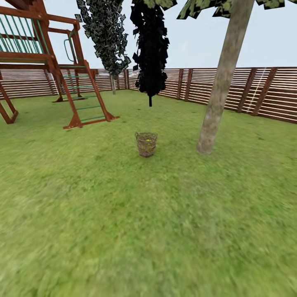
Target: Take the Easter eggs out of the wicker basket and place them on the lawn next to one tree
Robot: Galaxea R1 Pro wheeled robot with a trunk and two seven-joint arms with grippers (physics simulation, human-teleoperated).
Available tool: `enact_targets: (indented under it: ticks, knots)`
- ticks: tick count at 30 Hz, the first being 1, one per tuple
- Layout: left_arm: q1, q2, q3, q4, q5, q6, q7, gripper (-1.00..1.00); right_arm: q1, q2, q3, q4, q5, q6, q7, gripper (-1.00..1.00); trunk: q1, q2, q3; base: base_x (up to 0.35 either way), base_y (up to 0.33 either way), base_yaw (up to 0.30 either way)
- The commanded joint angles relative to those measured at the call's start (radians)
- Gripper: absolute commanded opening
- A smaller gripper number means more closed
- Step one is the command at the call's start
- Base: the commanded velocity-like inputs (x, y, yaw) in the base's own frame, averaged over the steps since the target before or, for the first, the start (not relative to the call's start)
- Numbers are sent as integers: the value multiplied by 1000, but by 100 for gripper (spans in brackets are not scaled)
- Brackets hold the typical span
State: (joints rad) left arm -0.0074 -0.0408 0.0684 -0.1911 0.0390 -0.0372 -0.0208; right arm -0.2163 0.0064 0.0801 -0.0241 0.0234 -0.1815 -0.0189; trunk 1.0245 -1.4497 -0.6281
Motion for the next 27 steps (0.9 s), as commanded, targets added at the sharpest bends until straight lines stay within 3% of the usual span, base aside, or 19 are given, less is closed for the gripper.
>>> enact_targets:
  ticks: [1,11,18,27]
  knots:
    - [-1,-1,7,1,4,-3,-2,100,-1,0,6,1,1,-2,-3,100,1,0,-1,328,84,0]
    - [-1,-1,7,1,4,-3,-2,100,0,-1,7,23,-7,-1,-7,100,1,0,-1,329,84,0]
    - [-1,-1,7,1,4,-4,-2,100,-1,-30,7,32,-6,-3,-9,100,1,0,-1,329,84,0]
    - [-1,0,12,1,4,-4,-2,100,-1,-29,6,33,-7,-3,-9,100,1,0,-1,329,86,0]
